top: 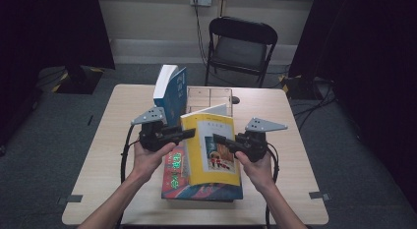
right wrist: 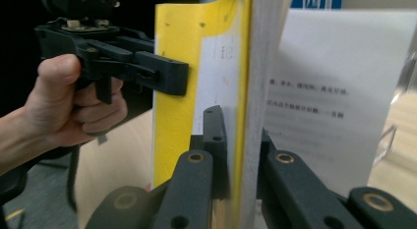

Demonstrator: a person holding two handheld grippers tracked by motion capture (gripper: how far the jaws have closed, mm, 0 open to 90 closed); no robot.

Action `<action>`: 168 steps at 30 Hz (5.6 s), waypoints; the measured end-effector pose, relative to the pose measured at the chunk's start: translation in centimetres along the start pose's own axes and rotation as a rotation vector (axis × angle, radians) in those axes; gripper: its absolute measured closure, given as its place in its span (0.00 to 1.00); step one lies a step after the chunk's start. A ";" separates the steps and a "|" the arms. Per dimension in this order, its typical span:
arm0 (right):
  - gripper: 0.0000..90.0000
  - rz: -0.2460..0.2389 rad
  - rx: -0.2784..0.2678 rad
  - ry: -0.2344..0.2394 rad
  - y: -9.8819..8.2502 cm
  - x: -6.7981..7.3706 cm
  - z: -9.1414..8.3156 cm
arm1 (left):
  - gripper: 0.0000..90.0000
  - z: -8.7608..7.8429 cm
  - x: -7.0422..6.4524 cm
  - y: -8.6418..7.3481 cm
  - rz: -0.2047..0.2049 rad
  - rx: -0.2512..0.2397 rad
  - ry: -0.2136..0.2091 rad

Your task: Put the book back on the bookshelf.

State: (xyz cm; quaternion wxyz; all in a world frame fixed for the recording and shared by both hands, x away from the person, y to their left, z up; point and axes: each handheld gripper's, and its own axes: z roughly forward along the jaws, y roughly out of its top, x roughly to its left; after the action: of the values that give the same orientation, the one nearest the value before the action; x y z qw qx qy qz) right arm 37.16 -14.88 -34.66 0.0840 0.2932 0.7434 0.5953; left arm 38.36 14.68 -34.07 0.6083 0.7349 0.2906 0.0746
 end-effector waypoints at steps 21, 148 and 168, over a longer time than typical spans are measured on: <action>0.73 -0.088 0.004 0.021 -2.3 0.9 -2.6 | 0.84 -1.5 -4.1 -1.6 0.189 -0.024 -0.050; 0.16 -0.031 0.414 -0.405 -15.7 -9.0 -4.9 | 0.84 2.9 1.4 3.0 -0.007 -0.042 0.438; 0.16 -0.032 0.414 -0.403 -15.6 -9.1 -4.9 | 0.84 6.9 4.2 4.2 -0.038 -0.045 0.523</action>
State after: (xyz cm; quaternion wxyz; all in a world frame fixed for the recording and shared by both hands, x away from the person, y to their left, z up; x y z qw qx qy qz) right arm 36.97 -25.70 -49.95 0.1777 0.4046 0.8220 0.3592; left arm 46.41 10.60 -32.90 0.5300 0.6713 0.4499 0.2570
